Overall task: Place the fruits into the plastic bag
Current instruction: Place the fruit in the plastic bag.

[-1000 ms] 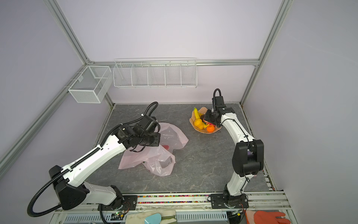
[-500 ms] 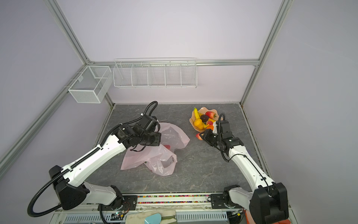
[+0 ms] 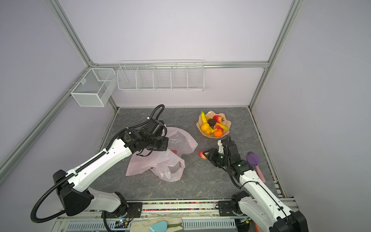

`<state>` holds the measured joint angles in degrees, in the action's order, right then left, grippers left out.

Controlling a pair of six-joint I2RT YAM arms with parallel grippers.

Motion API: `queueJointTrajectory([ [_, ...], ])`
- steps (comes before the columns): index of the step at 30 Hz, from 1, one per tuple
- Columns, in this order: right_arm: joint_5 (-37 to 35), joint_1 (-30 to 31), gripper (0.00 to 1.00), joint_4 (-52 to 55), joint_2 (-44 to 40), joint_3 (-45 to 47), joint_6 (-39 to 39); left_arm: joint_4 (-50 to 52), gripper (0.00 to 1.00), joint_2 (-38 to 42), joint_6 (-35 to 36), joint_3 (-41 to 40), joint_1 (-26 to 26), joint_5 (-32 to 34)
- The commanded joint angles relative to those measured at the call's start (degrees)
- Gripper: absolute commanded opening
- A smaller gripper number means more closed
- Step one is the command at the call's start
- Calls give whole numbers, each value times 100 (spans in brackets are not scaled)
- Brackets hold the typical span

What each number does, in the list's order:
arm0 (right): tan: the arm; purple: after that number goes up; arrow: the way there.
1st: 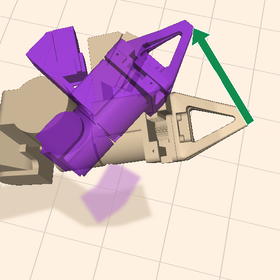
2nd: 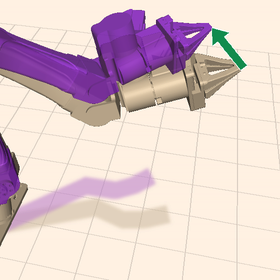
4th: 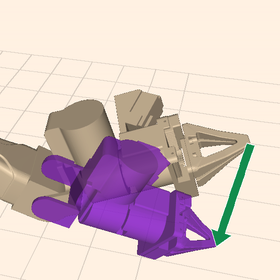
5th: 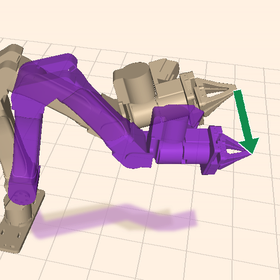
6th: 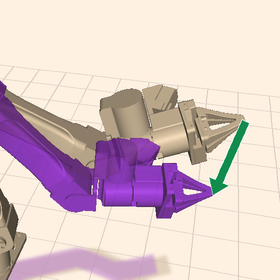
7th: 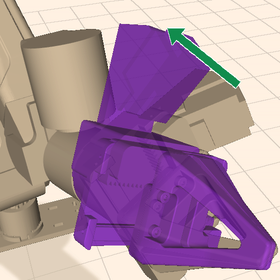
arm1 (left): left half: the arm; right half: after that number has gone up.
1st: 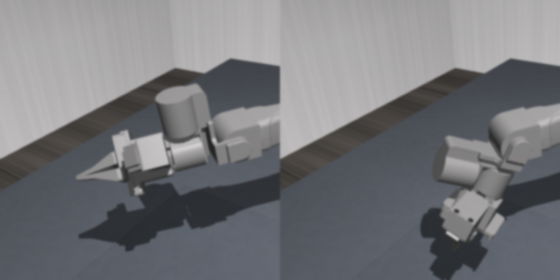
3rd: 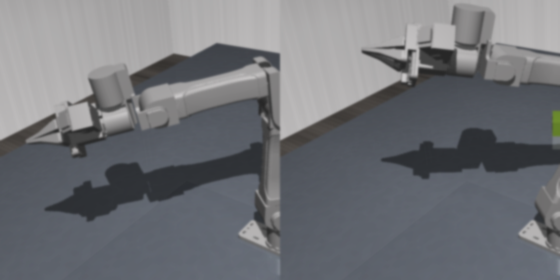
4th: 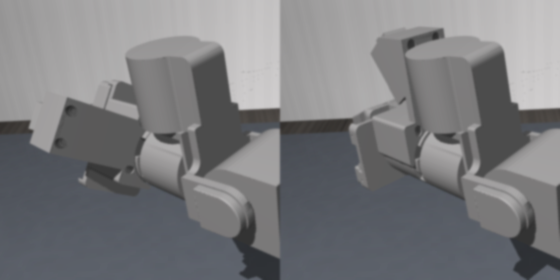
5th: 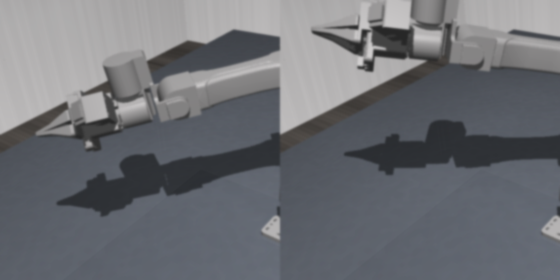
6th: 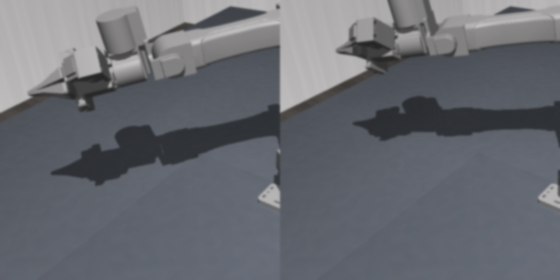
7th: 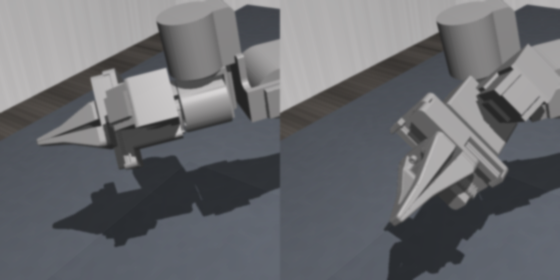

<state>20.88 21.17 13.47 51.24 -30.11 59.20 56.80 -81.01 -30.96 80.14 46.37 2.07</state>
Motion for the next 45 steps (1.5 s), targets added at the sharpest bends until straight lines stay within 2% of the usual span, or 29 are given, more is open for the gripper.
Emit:
queueJointTrajectory([
  [1, 91, 95, 37, -542, -68, 192, 384, -73, 0, -68, 3, 82, -31, -117],
  [8, 152, 343, 35, -1316, 237, 345, 755, -163, 0, -52, -22, 24, -32, -211],
  [17, -35, 1201, 35, -2488, 1162, 180, 1224, -301, 0, -68, -20, -14, -31, -364],
  [24, -262, 1983, 34, -3161, 2120, -233, 1439, -356, 0, -81, -15, -17, -31, -463],
  [33, -147, 2749, 33, -4058, 3768, -1110, 1756, -632, 0, -77, -40, 5, -34, -672],
  [36, -68, 2846, 33, -4327, 4219, -1351, 1873, -717, 0, -63, -46, 11, -31, -753],
  [45, -107, 2807, 33, -4067, 4883, -1963, 1787, -621, 0, 67, -9, 21, -32, -744],
])
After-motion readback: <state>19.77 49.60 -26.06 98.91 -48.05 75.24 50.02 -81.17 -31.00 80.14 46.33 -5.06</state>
